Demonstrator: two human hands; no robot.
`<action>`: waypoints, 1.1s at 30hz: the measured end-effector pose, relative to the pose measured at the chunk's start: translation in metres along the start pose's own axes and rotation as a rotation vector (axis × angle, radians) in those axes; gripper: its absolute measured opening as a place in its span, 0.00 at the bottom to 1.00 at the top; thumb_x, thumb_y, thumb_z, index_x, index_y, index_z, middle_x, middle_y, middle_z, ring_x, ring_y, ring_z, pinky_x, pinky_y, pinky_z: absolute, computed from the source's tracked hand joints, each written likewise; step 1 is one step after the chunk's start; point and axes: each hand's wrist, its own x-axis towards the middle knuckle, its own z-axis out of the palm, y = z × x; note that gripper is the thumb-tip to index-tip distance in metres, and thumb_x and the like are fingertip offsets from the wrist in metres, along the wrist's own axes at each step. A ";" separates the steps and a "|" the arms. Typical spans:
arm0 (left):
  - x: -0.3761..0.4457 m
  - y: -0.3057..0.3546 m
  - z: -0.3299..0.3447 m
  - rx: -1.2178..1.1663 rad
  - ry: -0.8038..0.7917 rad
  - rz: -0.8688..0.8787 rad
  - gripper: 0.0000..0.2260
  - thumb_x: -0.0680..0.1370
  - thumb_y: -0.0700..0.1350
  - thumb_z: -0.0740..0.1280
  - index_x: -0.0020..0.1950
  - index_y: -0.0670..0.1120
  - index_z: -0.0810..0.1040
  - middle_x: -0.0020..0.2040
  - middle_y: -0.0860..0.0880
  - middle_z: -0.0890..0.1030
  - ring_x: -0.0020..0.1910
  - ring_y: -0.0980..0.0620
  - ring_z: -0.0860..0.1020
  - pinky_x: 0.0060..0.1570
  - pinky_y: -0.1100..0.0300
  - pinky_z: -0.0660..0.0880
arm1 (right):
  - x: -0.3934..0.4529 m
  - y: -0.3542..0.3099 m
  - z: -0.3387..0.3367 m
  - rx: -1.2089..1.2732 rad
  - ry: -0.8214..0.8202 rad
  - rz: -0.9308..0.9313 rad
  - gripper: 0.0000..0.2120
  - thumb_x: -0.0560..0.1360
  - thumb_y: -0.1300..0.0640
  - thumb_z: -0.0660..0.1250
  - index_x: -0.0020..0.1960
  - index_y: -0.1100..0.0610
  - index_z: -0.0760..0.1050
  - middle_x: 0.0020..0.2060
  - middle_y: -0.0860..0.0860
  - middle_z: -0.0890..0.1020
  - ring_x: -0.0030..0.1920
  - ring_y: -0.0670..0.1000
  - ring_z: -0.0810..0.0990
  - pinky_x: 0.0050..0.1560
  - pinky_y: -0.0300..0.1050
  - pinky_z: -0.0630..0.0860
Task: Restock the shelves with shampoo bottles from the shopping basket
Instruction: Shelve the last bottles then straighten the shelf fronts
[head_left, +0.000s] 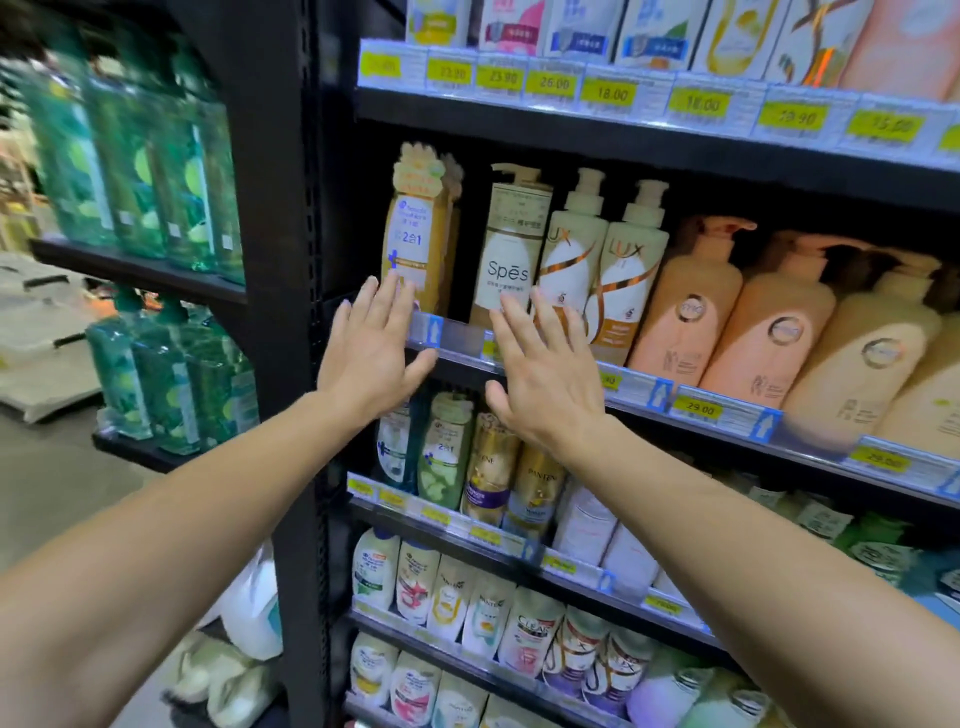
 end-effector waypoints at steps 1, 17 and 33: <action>0.001 -0.005 0.002 -0.001 -0.023 -0.005 0.37 0.79 0.62 0.57 0.80 0.45 0.48 0.81 0.46 0.49 0.79 0.45 0.48 0.75 0.44 0.50 | 0.005 -0.003 0.002 -0.023 -0.013 -0.005 0.37 0.77 0.40 0.55 0.80 0.56 0.50 0.80 0.52 0.51 0.79 0.58 0.45 0.76 0.61 0.42; 0.005 -0.011 0.017 -0.033 -0.072 -0.026 0.40 0.77 0.66 0.54 0.80 0.46 0.43 0.81 0.47 0.44 0.79 0.46 0.45 0.76 0.42 0.50 | 0.015 -0.010 0.013 -0.061 -0.077 0.000 0.39 0.78 0.39 0.52 0.80 0.58 0.44 0.80 0.53 0.44 0.79 0.57 0.41 0.77 0.60 0.40; -0.031 0.092 -0.035 -0.143 -0.024 0.174 0.33 0.79 0.58 0.63 0.79 0.46 0.58 0.79 0.44 0.58 0.79 0.45 0.51 0.75 0.43 0.53 | -0.094 0.057 -0.035 0.101 -0.007 0.149 0.35 0.74 0.43 0.61 0.77 0.54 0.59 0.77 0.55 0.61 0.77 0.61 0.56 0.75 0.60 0.50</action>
